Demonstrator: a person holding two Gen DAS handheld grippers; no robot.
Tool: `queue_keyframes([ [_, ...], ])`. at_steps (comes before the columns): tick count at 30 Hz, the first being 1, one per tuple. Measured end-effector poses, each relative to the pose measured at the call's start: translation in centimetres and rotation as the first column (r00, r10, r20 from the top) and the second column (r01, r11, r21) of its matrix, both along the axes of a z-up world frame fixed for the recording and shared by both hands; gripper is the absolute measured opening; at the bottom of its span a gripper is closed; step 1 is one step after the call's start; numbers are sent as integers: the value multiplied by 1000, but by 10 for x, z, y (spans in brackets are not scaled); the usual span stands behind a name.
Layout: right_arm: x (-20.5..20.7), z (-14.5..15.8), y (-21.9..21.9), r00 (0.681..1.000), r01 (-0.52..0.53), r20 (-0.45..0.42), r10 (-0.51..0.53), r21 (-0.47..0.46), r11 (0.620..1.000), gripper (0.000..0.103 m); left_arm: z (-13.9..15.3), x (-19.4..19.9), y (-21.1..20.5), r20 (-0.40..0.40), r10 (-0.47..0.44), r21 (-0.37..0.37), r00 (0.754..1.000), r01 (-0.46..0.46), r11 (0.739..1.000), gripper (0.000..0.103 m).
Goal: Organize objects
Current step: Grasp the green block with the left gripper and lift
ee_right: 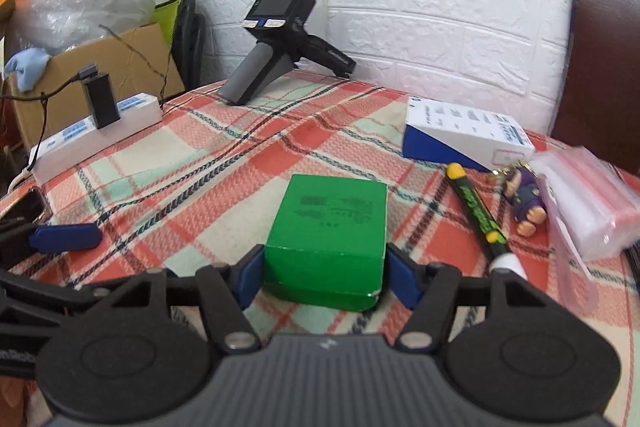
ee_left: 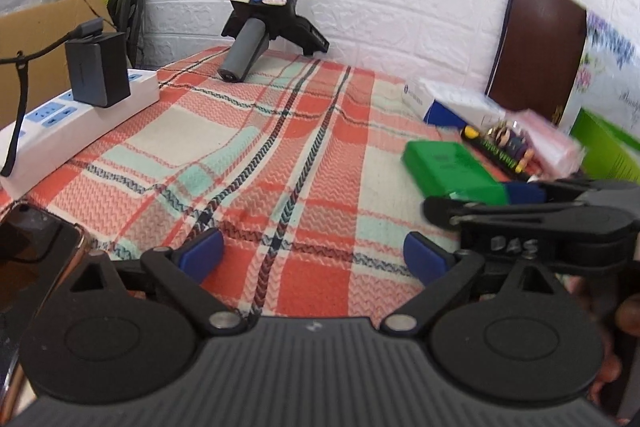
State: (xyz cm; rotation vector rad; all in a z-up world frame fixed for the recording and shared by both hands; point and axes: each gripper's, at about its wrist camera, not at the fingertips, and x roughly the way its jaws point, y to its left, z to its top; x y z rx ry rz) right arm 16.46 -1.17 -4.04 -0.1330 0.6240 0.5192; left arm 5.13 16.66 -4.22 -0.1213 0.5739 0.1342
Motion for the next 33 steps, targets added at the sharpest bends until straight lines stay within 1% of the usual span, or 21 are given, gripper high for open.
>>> queue_keyframes([
  [2,-2,1,-10,1000,23,-10,-23,12,1000,62,-1,3,-11,-32,-3,79,999,6,997,101],
  [3,-4,1,-16,999,31,-13,-31,11,999,62,-1,3,-14,-40,-3,102,999,7,995,101],
  [7,-17,1,-39,999,42,0,-42,-23,999,63,-2,1,-15,-52,13,117,999,-7,993,103],
  [11,-39,1,-71,997,78,0,-78,-30,997,63,-2,0,-18,-57,23,129,998,-16,992,103],
  [14,-61,2,-95,993,114,27,-113,-45,992,63,-1,-1,-16,-60,16,111,998,-9,994,103],
  [18,-85,3,-133,978,203,57,-200,-51,978,64,2,-5,-23,-83,22,122,996,-12,992,103],
  [19,-90,3,-143,972,231,66,-227,-54,972,64,4,-4,-26,-91,17,108,996,-7,994,103],
  [21,-97,4,-162,956,287,80,-282,-51,957,66,10,-4,-37,-86,-46,48,995,50,998,99],
  [22,-101,5,-173,947,313,81,-309,-37,949,69,13,-3,-47,-82,-95,16,992,97,995,92],
  [23,-106,6,-184,941,332,78,-330,-10,943,83,15,0,-60,-83,-146,-14,986,146,989,89],
  [24,-110,7,-194,936,344,67,-345,17,939,90,18,4,-73,-84,-200,-53,976,196,979,88],
  [25,-114,8,-204,934,351,62,-353,41,936,94,21,8,-87,-88,-253,-98,963,245,965,86],
  [27,-124,9,-216,927,366,71,-369,57,929,94,24,19,-115,-107,-349,-189,931,325,927,85],
  [29,-130,8,-221,925,367,84,-369,44,929,94,26,28,-142,-123,-442,-267,889,399,877,84],
  [30,-133,9,-223,927,360,90,-363,44,932,94,26,31,-154,-129,-480,-288,867,431,855,84],
  [31,-134,9,-221,930,352,95,-355,44,935,93,27,35,-166,-136,-507,-296,851,454,840,84],
  [33,-134,10,-219,940,324,105,-325,26,946,93,25,39,-187,-150,-541,-314,827,479,820,84],
])
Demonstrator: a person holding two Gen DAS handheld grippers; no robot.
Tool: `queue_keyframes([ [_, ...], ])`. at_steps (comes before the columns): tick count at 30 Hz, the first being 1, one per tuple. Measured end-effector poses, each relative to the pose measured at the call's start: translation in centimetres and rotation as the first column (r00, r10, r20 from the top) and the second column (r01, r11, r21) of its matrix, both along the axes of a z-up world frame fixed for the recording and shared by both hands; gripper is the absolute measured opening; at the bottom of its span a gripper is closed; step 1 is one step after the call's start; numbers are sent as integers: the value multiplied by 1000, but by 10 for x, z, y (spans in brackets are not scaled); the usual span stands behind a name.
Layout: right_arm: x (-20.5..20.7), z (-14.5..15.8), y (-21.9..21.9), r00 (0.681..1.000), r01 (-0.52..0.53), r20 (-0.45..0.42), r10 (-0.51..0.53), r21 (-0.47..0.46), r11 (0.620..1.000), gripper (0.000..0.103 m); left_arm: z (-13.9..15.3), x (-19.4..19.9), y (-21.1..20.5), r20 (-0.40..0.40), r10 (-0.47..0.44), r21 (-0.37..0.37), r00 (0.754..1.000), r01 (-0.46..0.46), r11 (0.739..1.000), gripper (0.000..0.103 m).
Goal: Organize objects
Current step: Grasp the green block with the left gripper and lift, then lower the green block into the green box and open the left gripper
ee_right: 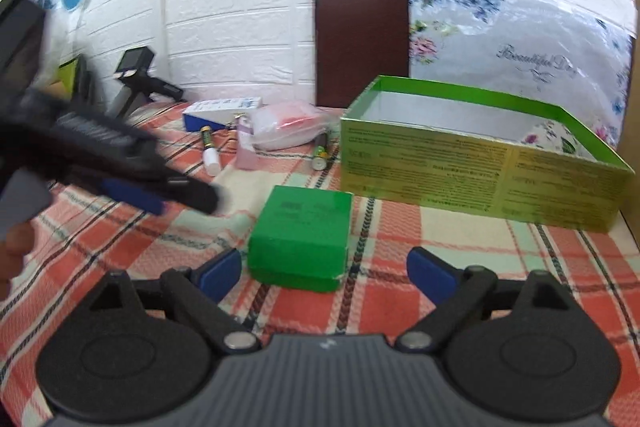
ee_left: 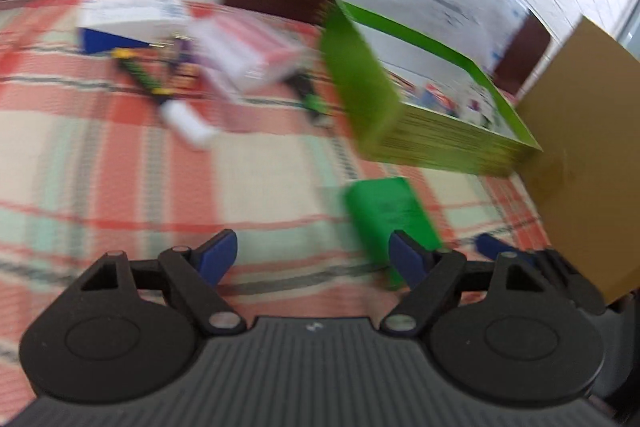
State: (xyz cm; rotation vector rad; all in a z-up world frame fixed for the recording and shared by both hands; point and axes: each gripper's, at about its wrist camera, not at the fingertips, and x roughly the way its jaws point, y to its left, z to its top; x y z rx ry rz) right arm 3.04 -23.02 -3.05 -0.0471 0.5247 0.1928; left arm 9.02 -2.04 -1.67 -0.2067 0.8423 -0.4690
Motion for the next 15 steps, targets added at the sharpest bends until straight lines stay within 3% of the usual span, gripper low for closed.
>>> queue_keyframes([
  [4,12,-2,6,999,-39,-24,37,-50,998,83,0,9,-28,-30,-45,-22,999,44,999,80],
  [7,28,-9,9,995,-63,-79,59,-47,997,63,-10,15,-46,-52,-83,25,995,84,996,56],
  [8,33,-10,8,994,-71,-90,69,-26,997,63,-11,14,-49,-23,-81,35,996,82,996,50],
  [10,38,-9,6,993,-72,-93,72,-5,997,60,-8,8,-50,1,-78,39,997,78,996,48],
  [13,29,-5,4,997,-61,-43,61,2,998,59,7,3,-45,23,-88,5,996,88,996,47],
  [15,16,4,3,998,-44,50,44,-4,999,59,25,-5,-44,79,-107,-9,991,108,994,48],
])
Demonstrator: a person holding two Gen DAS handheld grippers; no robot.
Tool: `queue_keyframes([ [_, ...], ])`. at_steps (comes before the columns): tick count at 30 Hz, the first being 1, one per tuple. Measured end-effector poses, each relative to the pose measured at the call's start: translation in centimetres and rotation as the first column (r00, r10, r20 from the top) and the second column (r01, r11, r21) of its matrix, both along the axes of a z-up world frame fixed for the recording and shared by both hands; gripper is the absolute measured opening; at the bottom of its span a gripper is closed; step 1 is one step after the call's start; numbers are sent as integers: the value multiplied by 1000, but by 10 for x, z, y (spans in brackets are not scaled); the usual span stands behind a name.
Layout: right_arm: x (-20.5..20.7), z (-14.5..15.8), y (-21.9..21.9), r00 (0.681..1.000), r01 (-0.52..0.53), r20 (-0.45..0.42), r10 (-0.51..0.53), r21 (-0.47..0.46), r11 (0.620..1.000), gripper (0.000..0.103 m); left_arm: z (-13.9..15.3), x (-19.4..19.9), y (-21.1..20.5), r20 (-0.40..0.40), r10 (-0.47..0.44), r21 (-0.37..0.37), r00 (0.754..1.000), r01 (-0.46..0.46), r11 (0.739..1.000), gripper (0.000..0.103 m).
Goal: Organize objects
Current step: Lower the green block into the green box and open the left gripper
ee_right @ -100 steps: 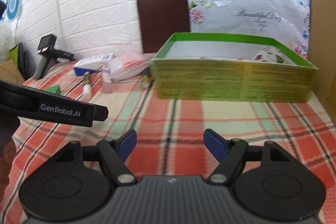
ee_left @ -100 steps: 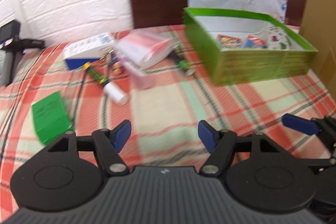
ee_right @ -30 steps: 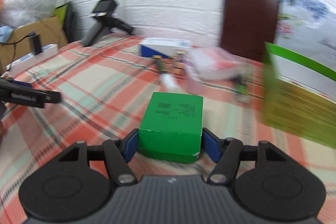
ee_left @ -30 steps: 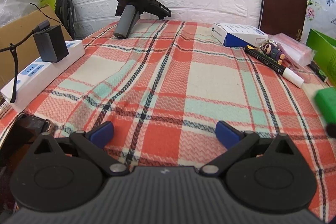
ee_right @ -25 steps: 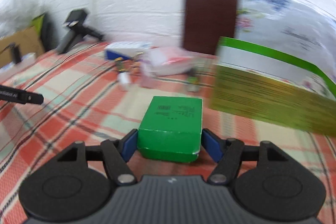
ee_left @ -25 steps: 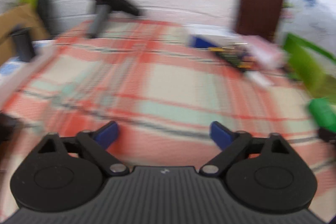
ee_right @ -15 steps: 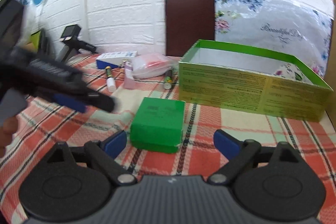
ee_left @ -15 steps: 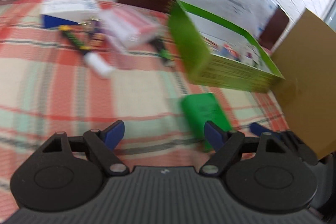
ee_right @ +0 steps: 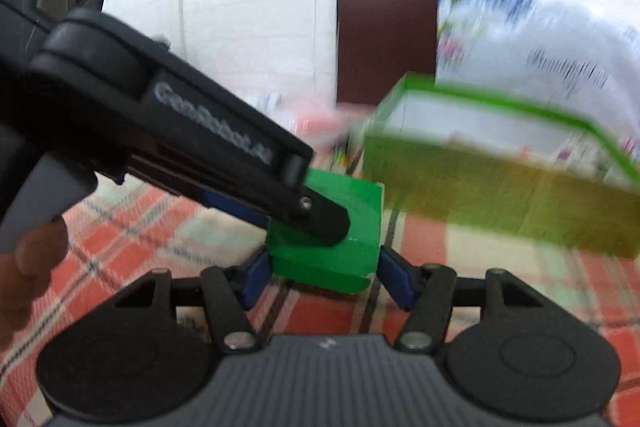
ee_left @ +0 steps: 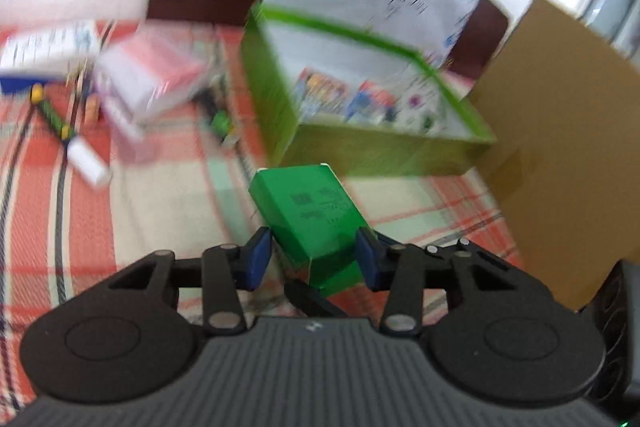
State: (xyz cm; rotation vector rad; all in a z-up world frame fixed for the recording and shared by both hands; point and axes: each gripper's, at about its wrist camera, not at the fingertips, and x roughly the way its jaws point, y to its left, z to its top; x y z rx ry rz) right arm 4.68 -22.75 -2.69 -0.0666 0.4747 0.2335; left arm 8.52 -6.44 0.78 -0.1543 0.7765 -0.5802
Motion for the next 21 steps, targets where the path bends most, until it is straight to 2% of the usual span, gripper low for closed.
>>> queue_keyframes([
  [3,-9,15,1,989,36,147,-30,-35,999,59,26,1,-8,98,-29,7,995,28,1000,48],
  [6,6,26,-6,974,81,214,-71,-41,996,59,42,22,-26,137,-56,33,989,52,998,48],
  [12,65,33,-35,971,151,184,-152,15,988,59,40,76,-64,149,-70,74,986,59,995,48],
  [15,93,26,-46,969,181,168,-179,1,983,63,34,99,-83,152,-66,122,986,48,991,52],
  [16,102,23,-47,967,197,164,-193,-7,980,72,31,107,-89,148,-48,152,988,25,988,57],
  [17,110,19,-49,959,233,167,-228,-10,972,80,27,113,-90,143,-22,173,989,-3,985,58],
  [19,113,11,-56,952,268,154,-266,9,963,77,20,119,-90,116,4,182,993,-25,983,58],
  [21,108,5,-61,954,258,144,-261,40,965,78,15,115,-85,107,4,168,994,-22,985,58],
])
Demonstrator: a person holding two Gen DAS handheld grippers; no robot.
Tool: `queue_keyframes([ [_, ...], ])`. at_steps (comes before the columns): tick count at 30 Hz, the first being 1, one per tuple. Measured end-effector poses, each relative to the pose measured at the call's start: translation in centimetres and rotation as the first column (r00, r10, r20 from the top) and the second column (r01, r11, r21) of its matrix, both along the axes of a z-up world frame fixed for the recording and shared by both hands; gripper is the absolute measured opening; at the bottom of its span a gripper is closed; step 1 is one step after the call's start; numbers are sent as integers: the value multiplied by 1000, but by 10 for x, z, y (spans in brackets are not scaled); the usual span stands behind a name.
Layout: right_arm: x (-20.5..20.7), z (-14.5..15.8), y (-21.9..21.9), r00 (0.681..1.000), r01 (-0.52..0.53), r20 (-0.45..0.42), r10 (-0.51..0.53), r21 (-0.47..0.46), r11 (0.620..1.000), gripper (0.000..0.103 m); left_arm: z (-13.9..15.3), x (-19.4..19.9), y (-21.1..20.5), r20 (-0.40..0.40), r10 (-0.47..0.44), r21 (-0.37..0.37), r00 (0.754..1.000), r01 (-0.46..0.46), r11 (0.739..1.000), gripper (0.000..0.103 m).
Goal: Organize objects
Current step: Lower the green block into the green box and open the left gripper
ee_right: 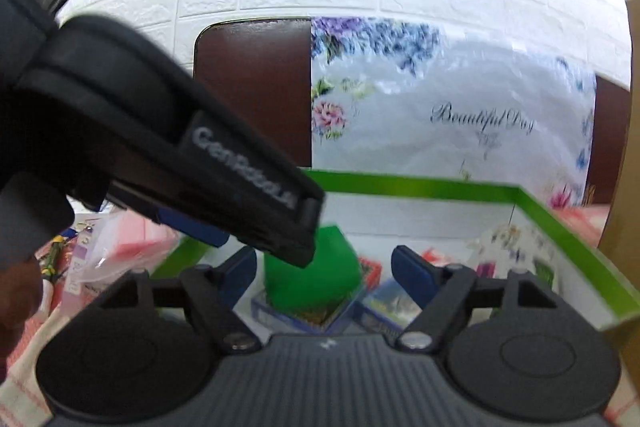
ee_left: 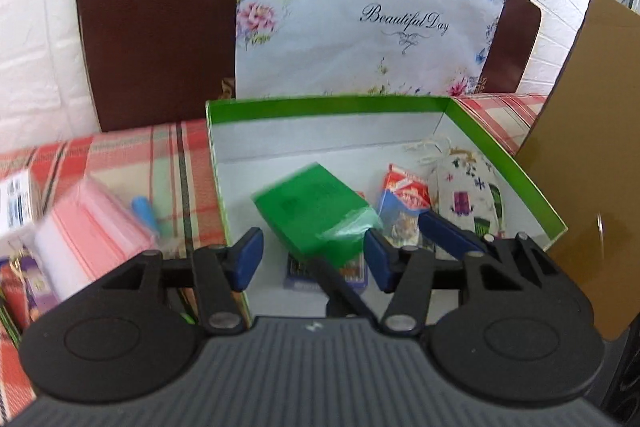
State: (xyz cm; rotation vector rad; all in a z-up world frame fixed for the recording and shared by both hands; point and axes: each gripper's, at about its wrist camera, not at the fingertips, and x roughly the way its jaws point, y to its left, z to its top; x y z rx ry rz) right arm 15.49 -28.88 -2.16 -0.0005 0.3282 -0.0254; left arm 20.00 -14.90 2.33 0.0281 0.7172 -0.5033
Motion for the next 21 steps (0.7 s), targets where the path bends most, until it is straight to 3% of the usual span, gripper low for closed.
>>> queue_keyframes([
  [7,-16,4,8,999,-23,26,24,-18,1000,79,7,-39,1,97,-22,58,995,16,998,61],
  [11,-42,5,17,999,-15,49,16,-19,1000,79,14,-61,7,148,7,81,989,-19,996,72],
  [14,-61,6,20,998,3,58,-2,-18,1000,79,13,-75,15,157,23,94,987,-38,995,72],
  [21,-89,-3,31,996,-23,-81,25,29,999,80,-6,-103,36,150,81,179,985,-108,978,74],
])
